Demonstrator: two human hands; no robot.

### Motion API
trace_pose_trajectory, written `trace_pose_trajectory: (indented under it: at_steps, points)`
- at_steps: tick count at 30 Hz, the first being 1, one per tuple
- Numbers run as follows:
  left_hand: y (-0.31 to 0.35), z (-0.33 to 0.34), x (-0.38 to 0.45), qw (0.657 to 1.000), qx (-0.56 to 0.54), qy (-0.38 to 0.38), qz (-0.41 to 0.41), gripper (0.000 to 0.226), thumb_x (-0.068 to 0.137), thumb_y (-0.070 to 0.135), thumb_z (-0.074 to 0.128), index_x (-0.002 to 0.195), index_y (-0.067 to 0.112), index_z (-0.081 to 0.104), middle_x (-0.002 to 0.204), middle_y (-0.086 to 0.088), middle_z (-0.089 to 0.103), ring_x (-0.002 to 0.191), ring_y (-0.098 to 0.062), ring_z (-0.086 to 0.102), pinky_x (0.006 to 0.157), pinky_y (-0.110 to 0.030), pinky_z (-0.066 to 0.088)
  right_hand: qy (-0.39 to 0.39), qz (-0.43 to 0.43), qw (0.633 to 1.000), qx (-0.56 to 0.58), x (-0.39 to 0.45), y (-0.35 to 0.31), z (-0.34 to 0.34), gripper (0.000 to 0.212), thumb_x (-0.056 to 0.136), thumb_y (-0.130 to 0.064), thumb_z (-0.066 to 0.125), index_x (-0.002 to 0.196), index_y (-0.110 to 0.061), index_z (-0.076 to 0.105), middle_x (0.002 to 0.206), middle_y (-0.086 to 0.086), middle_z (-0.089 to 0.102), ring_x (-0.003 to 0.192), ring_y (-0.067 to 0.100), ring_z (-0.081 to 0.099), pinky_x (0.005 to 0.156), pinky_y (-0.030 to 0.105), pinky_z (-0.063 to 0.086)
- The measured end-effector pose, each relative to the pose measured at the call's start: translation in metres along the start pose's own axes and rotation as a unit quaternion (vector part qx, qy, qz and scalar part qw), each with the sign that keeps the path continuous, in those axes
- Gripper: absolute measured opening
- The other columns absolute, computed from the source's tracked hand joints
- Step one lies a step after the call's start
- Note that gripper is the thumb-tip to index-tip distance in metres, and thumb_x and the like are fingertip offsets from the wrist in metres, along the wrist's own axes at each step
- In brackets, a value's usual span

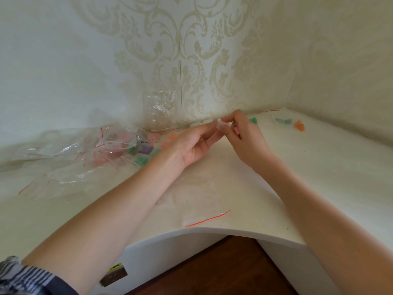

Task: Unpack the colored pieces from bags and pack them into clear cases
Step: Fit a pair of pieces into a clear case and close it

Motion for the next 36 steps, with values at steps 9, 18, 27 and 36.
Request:
trace_pose_trajectory:
  at_steps: [9, 18, 27, 36]
  points:
    - [0.0, 0.007, -0.002, 0.997, 0.067, -0.029, 0.021, 0.015, 0.093, 0.007, 0.053, 0.096, 0.005, 0.068, 0.09, -0.004, 0.074, 0.081, -0.011, 0.071, 0.073, -0.024, 0.058, -0.043, -0.043, 0.994, -0.097, -0.004, -0.006, 0.009, 0.023, 0.103, -0.027, 0.033, 0.104, -0.005, 0.041, 0.082, 0.005, 0.061, 0.079, 0.026, 0.056, 0.063, 0.037, 0.044]
    - [0.005, 0.006, -0.001, 0.997, 0.064, -0.003, 0.034, 0.015, 0.087, -0.004, 0.056, 0.098, 0.004, 0.064, 0.084, -0.009, 0.072, 0.076, -0.018, 0.071, 0.076, -0.029, 0.059, 0.006, -0.006, 0.974, -0.226, 0.0, -0.003, -0.001, 0.016, 0.101, -0.021, 0.03, 0.107, -0.01, 0.041, 0.09, 0.007, 0.059, 0.077, 0.029, 0.051, 0.06, 0.035, 0.036]
    - [-0.02, 0.03, -0.014, 0.982, 0.147, -0.112, -0.038, 0.025, 0.083, -0.004, 0.056, 0.106, 0.002, 0.064, 0.097, -0.015, 0.07, 0.09, -0.026, 0.07, 0.086, -0.029, 0.056, 0.082, 0.124, 0.989, -0.006, 0.003, 0.039, -0.029, 0.029, 0.097, -0.01, 0.033, 0.099, -0.009, 0.062, 0.095, -0.002, 0.062, 0.066, -0.011, 0.053, 0.055, 0.007, 0.039]
    - [-0.014, 0.001, 0.001, 1.0, 0.015, 0.02, -0.017, 0.038, 0.088, -0.014, 0.049, 0.124, -0.001, 0.043, 0.093, -0.024, 0.064, 0.08, -0.032, 0.068, 0.078, -0.039, 0.057, 0.031, 0.288, 0.876, 0.386, -0.002, 0.052, 0.005, 0.024, 0.1, -0.01, 0.034, 0.117, -0.012, 0.051, 0.069, -0.001, 0.037, 0.049, 0.006, 0.031, 0.043, 0.017, 0.028]
Point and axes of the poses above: each hand's wrist, its own x-axis towards the middle knuckle, its own z-axis out of the palm, y = z × x, the point moved 9 cm from there along x, towards the middle knuckle
